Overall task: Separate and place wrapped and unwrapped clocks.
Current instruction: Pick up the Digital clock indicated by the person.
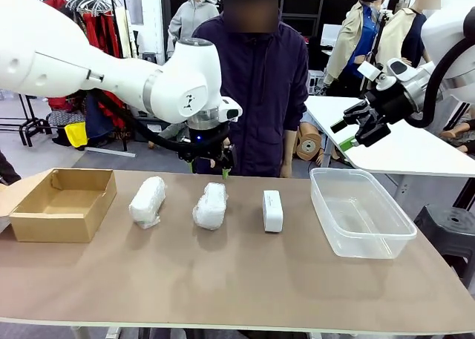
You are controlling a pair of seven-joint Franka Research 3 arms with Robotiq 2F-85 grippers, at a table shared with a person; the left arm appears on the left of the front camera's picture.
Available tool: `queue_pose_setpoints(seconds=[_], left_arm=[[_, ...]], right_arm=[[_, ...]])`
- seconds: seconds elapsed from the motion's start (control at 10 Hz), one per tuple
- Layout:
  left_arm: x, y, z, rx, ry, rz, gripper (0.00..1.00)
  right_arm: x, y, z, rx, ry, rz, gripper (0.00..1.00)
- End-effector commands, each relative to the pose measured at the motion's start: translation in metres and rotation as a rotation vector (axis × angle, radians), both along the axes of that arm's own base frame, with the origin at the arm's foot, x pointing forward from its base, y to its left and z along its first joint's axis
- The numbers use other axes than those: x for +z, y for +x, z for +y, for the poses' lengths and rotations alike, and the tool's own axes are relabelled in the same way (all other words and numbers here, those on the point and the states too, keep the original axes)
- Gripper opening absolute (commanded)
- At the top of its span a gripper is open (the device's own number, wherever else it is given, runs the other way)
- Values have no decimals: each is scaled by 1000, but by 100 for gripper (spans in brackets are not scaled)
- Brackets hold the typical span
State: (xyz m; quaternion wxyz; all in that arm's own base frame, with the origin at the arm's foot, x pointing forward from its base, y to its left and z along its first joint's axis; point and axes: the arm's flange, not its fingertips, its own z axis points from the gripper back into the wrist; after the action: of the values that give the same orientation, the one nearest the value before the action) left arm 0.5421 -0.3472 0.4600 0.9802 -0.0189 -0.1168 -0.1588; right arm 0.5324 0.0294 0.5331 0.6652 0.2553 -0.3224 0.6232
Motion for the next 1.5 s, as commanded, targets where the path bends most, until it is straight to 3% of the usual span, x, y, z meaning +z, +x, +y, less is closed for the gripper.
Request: queue_pose_setpoints(seconds=[0.0,0.1,0.6,1.0,1.4], left_arm=[[3,7,-7,19,3,-43,100],[0,0,0,0,0,0,100],[-3,4,-6,5,-4,-2,100],[-49,31,-29,141,17,65,100],[-86,41,-41,198,47,101,100]], right_arm=[[1,-1,1,2,5,-2,100],[1,-1,1,2,5,-2,100],[1,-1,1,2,5,-2,100],[1,-1,1,2,5,-2,100],[1,-1,1,2,5,-2,100]])
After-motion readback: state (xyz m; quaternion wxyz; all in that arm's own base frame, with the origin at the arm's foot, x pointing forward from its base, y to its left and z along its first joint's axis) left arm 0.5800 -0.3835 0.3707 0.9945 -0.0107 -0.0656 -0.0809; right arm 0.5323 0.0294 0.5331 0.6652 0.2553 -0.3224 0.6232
